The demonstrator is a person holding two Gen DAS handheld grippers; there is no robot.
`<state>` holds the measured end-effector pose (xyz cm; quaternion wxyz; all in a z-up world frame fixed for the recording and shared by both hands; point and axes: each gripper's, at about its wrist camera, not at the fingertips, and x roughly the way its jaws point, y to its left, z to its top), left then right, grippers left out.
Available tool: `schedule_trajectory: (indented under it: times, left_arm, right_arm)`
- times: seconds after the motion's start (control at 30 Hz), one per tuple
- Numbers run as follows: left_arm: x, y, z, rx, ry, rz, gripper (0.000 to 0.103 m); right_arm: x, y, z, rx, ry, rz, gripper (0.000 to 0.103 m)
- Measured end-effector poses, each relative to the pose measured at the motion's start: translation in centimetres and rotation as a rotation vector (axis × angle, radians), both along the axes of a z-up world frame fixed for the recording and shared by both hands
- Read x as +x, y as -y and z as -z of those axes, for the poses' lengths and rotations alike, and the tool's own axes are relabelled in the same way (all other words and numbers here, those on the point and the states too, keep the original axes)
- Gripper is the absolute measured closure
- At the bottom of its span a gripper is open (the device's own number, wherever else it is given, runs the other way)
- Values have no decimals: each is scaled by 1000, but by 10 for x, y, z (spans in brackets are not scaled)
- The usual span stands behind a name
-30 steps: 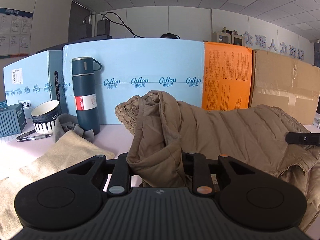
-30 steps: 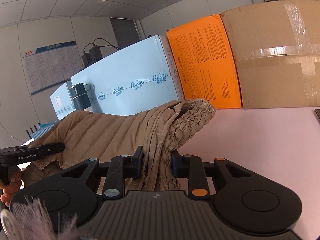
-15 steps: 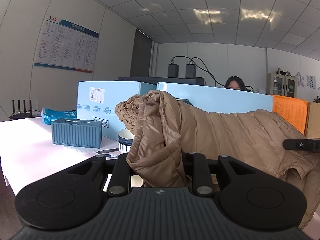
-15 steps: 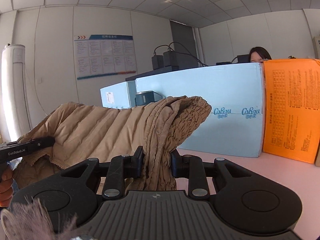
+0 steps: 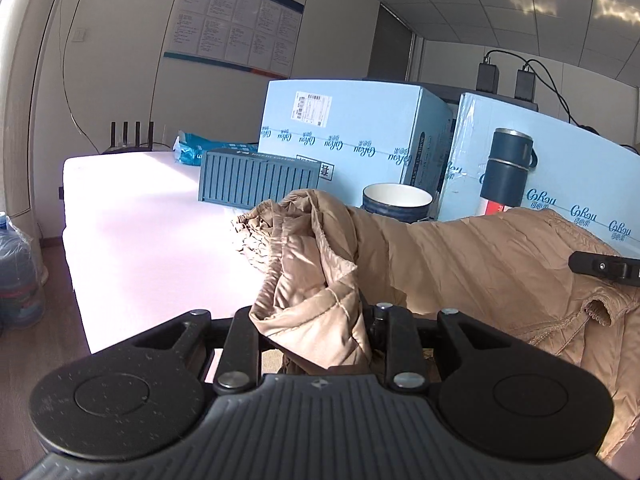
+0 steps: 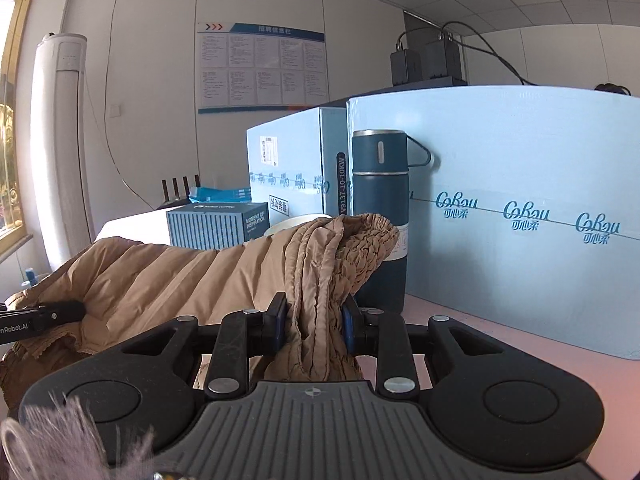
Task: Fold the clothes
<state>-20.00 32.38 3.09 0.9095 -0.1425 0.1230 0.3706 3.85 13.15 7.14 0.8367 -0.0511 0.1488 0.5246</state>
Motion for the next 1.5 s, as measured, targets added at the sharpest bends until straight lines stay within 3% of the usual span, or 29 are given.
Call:
schedule_trajectory:
  times: [0.07, 0.13, 0.2, 0.3, 0.4, 0.6, 0.67, 0.8, 1.0, 1.3, 1.5]
  left_arm:
    - [1, -5, 8, -32, -18, -5, 59]
    - [1, -10, 17, -64, -35, -10, 54]
    - [2, -15, 25, -97, -53, -15, 40]
    - [3, -16, 31, -110, -76, -36, 32]
    - [4, -12, 31, -96, -97, -67, 21]
    - [7, -2, 29, -25, -133, -124, 15]
    - [8, 2, 28, 3, -144, -143, 12]
    - [10, 9, 25, 58, -167, -181, 1]
    - [14, 21, 22, 142, -201, -237, 0]
    - [-19, 55, 26, 46, -140, -280, 0]
    - [-28, 84, 18, 26, -124, -267, 0]
  right_arm:
    - [11, -14, 13, -23, -19, -3, 78]
    - [23, -20, 26, -35, -46, 9, 77]
    - [34, -21, 42, -39, -93, 24, 72]
    - [51, -20, 58, -44, -189, 41, 65]
    - [61, -21, 66, -60, -257, 53, 51]
    - [75, -17, 74, -45, -362, 77, 30]
    - [74, -12, 74, -27, -364, 96, 23]
    - [65, -1, 67, 13, -315, 151, 19]
    - [45, 24, 61, 15, -257, 216, 16]
    - [6, 85, 57, -4, -203, 227, 13]
    - [-28, 105, 55, -57, -140, 174, 12]
